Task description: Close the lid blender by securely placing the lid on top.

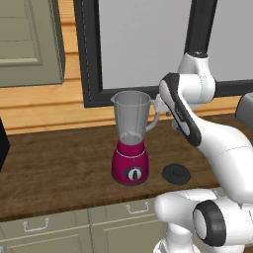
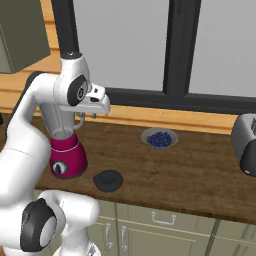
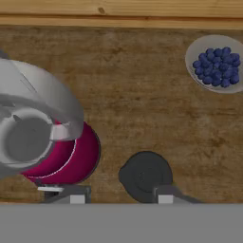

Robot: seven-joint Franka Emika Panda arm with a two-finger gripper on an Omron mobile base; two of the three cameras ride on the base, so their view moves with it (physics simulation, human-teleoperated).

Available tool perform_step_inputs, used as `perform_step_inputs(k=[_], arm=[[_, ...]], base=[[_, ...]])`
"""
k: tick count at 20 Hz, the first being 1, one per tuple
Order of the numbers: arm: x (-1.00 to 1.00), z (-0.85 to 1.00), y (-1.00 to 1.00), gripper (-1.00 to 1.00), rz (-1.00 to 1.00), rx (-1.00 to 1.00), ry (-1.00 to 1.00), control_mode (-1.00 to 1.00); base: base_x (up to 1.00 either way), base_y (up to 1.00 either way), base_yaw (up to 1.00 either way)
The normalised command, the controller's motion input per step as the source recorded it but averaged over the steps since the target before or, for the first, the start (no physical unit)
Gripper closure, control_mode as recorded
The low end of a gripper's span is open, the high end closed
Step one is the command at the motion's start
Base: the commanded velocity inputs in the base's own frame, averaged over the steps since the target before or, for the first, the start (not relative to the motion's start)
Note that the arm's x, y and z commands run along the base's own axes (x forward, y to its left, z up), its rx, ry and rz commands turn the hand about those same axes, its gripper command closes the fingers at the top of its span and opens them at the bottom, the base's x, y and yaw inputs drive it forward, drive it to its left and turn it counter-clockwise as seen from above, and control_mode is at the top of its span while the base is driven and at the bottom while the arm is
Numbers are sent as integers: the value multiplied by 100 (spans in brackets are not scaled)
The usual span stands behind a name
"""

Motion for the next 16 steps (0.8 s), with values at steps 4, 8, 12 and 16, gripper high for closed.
perform_step_inputs(k=[4,8,12,16], arm=[[-28,-1,-15,-100,-4,3,-2,-100],[-71,-18,-69,-100,-20,9,0,-100],[-48,-48,-66,-100,-22,4,4,-100],[-22,-76,-18,-100,-20,1,12,-100]], base=[[0,0,0],[0,0,0],[0,0,0],[0,0,0]])
